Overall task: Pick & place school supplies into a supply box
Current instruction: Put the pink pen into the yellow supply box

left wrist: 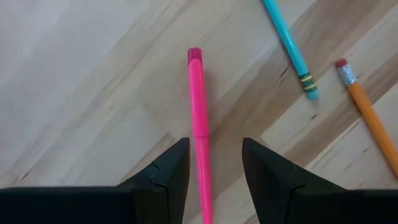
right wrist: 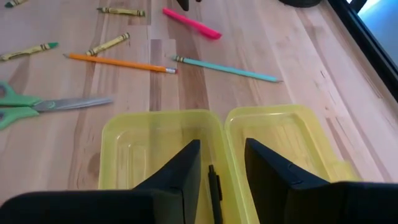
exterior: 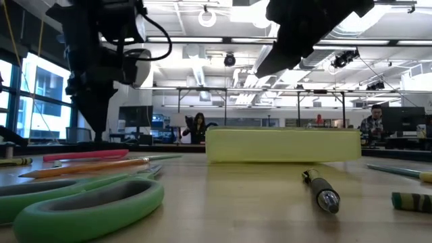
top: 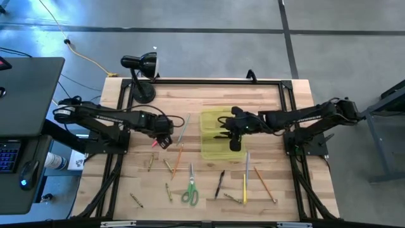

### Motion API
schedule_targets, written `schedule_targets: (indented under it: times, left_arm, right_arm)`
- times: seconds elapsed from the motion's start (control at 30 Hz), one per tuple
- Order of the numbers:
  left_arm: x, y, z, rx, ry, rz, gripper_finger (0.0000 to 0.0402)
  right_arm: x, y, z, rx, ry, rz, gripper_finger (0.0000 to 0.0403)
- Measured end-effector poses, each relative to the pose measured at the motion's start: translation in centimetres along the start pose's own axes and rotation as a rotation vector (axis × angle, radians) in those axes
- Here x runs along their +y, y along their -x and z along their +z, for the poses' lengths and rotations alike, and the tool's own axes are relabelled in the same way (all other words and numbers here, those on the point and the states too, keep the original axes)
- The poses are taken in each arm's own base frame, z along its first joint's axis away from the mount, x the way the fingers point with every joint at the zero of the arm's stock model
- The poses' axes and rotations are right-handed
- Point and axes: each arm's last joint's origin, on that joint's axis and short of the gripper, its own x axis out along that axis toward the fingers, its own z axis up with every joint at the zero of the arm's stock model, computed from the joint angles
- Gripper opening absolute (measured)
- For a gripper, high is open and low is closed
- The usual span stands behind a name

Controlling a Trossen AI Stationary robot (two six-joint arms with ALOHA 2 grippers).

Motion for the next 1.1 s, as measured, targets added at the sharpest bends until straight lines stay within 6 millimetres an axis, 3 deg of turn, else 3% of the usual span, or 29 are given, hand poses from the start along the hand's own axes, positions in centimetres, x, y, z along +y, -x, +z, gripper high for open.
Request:
schedule_targets:
  times: [0.73, 0.87, 1.03, 1.1]
  left_arm:
    - [1.2, -4.8, -2.7, -0.091, 0.04, -0.049, 0.0175]
    - [1.4, -4.9, -2.9, -0.098, 0.047, -0.03, 0.0132]
    - [1.0, -4.5, -2.3, -0.113, 0.053, -0.048, 0.0029]
    - [0.5, -3.9, -1.5, -0.137, 0.057, -0.069, 0.0028]
  right_arm:
    - [0.0, 0.0, 0.0, 0.001, 0.0, -0.004, 0.0103]
    - [0.0, 0.0, 0.0, 0.0, 0.0, -0.01, 0.0103]
    - [0.0, 0.0, 0.0, 0.001, 0.0, -0.011, 0.0103]
    - [0.0, 0.0, 0.0, 0.001, 0.004, -0.012, 0.0103]
